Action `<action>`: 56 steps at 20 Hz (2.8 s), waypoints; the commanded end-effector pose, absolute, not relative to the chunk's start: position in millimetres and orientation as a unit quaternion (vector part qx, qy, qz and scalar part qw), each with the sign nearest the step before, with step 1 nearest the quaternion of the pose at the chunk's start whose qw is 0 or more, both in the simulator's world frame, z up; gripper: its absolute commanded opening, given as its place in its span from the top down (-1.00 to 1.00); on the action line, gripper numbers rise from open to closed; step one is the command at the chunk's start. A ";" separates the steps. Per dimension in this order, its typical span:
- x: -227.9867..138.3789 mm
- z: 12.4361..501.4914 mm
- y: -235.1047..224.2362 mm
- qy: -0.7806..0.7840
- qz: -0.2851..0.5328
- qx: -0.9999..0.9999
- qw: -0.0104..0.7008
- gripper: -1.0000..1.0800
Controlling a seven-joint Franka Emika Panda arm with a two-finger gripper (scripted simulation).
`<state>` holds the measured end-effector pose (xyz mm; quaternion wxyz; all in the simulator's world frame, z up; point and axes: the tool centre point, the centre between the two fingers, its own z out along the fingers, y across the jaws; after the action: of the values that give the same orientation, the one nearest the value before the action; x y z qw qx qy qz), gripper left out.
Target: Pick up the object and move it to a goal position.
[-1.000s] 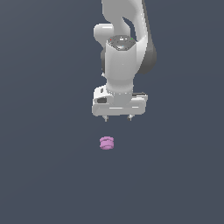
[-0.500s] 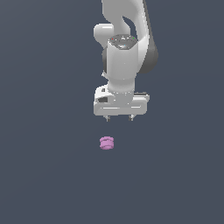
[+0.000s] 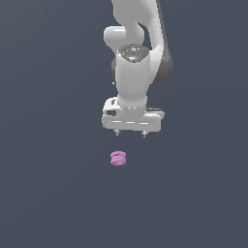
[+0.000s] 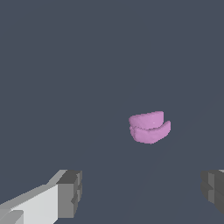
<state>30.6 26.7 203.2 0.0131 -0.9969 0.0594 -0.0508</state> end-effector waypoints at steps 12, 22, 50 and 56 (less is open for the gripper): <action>38.5 173.7 12.6 0.248 -0.031 -0.968 0.020 -0.92; 43.7 150.7 1.3 0.389 -0.017 -0.921 0.020 -0.92; 52.8 99.2 -25.6 0.675 0.000 -0.738 0.001 -0.92; 53.1 97.2 -26.7 0.685 0.000 -0.729 0.000 -0.92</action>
<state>53.0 -26.5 97.4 0.0001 -0.7305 0.6829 0.0001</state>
